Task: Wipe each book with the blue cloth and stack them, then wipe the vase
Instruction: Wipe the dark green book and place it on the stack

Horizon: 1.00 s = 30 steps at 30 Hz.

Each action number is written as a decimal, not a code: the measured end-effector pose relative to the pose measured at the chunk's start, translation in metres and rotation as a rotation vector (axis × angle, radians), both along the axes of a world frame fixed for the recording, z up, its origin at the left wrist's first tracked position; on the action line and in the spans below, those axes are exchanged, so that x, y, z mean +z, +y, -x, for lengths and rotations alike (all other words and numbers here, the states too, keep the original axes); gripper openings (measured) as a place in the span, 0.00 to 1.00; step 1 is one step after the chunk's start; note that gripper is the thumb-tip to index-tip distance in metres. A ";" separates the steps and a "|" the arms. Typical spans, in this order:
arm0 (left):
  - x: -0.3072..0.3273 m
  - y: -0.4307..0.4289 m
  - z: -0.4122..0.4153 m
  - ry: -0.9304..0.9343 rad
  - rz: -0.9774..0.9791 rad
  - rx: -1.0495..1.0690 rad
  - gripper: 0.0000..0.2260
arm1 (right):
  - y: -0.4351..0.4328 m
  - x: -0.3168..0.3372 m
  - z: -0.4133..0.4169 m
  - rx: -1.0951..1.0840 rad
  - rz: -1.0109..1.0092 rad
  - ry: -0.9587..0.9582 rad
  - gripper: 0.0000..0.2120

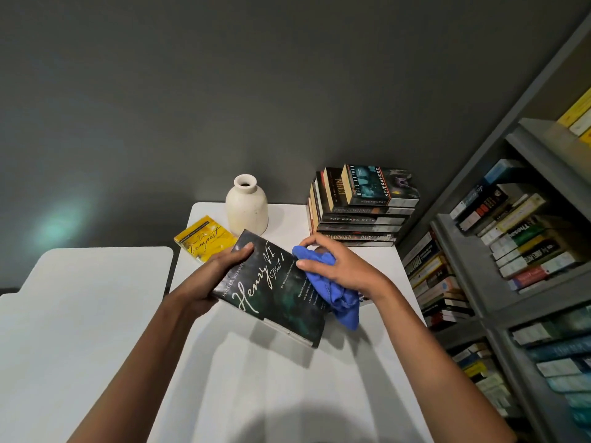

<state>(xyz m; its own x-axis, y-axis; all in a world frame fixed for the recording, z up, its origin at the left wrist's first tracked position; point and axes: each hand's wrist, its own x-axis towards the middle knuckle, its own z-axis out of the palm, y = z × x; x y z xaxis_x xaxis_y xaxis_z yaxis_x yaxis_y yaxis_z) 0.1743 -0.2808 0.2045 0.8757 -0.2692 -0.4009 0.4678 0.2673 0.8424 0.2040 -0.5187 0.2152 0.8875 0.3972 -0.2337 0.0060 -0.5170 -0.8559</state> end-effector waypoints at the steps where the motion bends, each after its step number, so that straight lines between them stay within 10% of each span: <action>1: 0.000 0.001 -0.001 0.024 0.015 0.022 0.11 | 0.000 -0.002 0.000 -0.034 -0.029 0.002 0.12; 13: -0.024 -0.065 0.011 -0.031 0.255 0.405 0.21 | 0.019 -0.026 0.007 -0.559 -0.103 -0.077 0.11; 23: -0.035 -0.059 0.006 -0.170 0.041 0.472 0.17 | 0.007 -0.015 0.021 -0.552 0.179 -0.493 0.11; 30: -0.026 -0.059 0.012 -0.225 0.029 0.395 0.17 | 0.032 -0.018 0.034 -0.165 0.250 -0.849 0.12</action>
